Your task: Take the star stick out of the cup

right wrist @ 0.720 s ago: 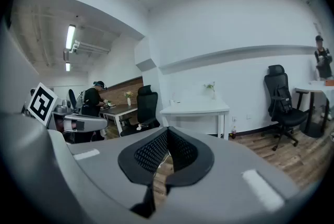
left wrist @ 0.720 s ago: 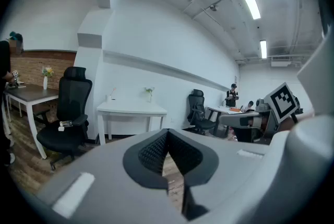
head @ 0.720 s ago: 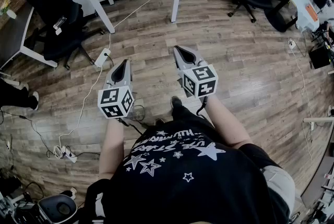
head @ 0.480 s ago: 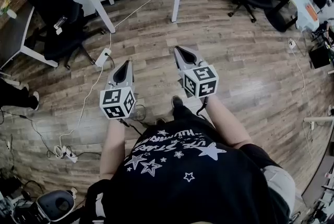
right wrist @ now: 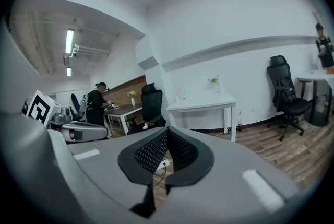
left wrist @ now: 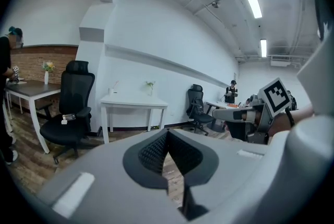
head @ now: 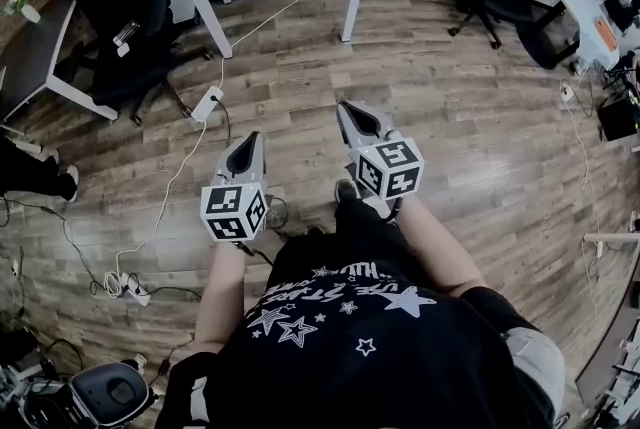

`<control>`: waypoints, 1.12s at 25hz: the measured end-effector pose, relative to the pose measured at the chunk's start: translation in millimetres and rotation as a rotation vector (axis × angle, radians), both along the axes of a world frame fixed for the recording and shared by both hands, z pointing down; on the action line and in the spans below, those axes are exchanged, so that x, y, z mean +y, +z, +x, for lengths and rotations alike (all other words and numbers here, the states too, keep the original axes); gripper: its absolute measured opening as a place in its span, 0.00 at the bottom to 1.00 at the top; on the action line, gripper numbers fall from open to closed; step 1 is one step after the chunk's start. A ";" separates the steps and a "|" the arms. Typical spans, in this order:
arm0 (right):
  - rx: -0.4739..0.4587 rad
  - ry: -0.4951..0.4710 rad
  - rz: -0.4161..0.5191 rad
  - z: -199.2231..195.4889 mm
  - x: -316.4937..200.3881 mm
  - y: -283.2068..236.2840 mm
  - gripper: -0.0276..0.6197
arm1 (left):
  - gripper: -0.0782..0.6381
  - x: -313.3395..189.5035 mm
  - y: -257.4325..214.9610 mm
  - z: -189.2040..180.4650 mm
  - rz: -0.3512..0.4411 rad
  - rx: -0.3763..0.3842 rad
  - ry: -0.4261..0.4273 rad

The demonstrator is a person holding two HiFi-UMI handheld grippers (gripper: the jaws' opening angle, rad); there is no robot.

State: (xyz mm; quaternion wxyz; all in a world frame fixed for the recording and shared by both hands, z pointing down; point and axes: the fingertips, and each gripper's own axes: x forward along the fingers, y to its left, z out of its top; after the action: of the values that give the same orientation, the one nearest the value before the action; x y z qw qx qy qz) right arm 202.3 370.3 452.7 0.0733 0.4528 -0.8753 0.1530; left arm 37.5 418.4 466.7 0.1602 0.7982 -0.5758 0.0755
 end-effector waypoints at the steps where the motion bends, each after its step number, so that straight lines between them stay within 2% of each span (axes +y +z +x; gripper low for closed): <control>1: 0.000 0.008 0.002 -0.5 -0.9 0.7 0.07 | 0.11 0.0 1.1 -2.7 -0.001 0.003 0.001; 8: -0.012 0.036 -0.001 3.3 -30.1 3.5 0.07 | 0.11 -25.7 -7.7 -16.8 0.023 0.020 -0.012; 15: -0.044 0.007 -0.027 -12.4 -100.4 21.5 0.07 | 0.11 -78.5 2.5 -27.3 0.003 0.007 -0.027; 21: -0.084 -0.001 -0.073 -17.7 -204.5 34.0 0.07 | 0.11 -174.3 8.4 -37.0 -0.036 -0.015 -0.075; 28: -0.100 -0.042 -0.068 -5.7 -343.0 19.4 0.07 | 0.11 -313.2 -21.7 -23.4 0.008 -0.034 -0.107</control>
State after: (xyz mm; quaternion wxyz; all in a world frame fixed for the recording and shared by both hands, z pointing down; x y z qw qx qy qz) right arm 196.6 27.3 472.1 0.0481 0.4234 -0.8815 0.2035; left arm 14.1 105.2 445.0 0.1510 0.7655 -0.6206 0.0779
